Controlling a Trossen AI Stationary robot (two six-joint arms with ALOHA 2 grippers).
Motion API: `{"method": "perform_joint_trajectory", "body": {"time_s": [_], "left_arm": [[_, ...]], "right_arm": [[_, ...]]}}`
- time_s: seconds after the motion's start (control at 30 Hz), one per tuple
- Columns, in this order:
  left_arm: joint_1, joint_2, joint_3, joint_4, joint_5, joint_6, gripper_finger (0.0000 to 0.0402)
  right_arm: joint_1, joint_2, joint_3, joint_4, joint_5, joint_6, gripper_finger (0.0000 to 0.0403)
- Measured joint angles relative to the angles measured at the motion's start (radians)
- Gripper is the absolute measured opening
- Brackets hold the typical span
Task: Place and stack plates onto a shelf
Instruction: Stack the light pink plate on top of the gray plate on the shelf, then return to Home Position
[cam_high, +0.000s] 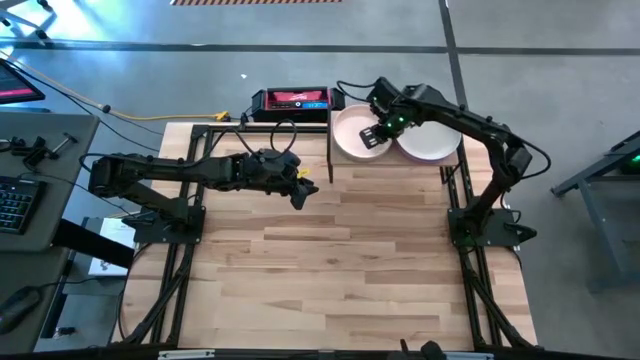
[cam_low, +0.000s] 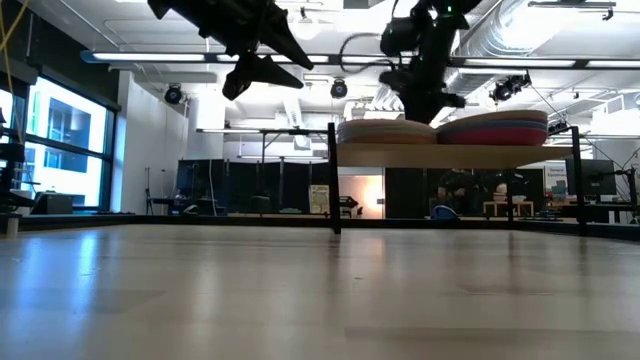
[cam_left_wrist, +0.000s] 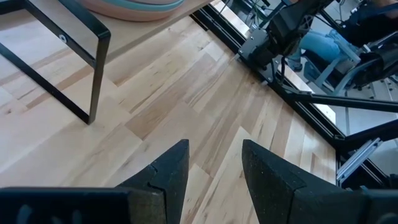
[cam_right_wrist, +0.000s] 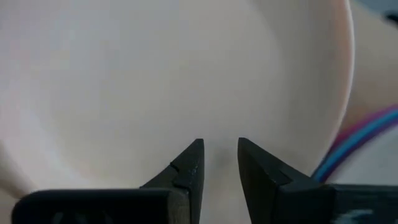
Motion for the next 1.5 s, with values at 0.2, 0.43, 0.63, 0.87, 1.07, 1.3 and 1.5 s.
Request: {"method": "perform_joint_trajectory", "body": {"time_s": [0.2,0.43,0.63,0.87,1.07,1.3,1.5], "left_arm": [[0.0,0.0,0.0,0.001,0.0,0.007,0.0138],[0.0,-0.071,-0.001,0.009,-0.003,0.109,0.0138],[-0.012,-0.221,-0.001,-0.006,-0.084,0.204,0.0138],[-0.096,-0.431,0.0,-0.103,-0.283,0.346,0.0138],[-0.188,-0.564,-0.003,-0.203,-0.461,0.427,0.0138],[-0.257,-0.691,-0.142,-0.151,-0.521,0.457,0.0138],[-0.292,-0.817,-0.377,0.08,-0.432,0.456,0.0138]], "right_arm": [[0.035,-0.001,0.105,-0.031,-0.006,-0.074,0.0075],[0.101,-0.051,0.188,-0.031,-0.005,-0.176,0.0075],[0.179,-0.199,0.143,0.004,0.108,-0.202,0.0075],[0.255,-0.483,-0.132,0.211,0.08,-0.227,0.0075],[0.297,-0.719,-0.396,0.395,0.038,-0.218,0.0075],[0.335,-0.936,-0.654,0.555,0.038,-0.168,0.0075],[0.371,-1.063,-0.848,0.657,0.036,-0.134,0.0075]]}}
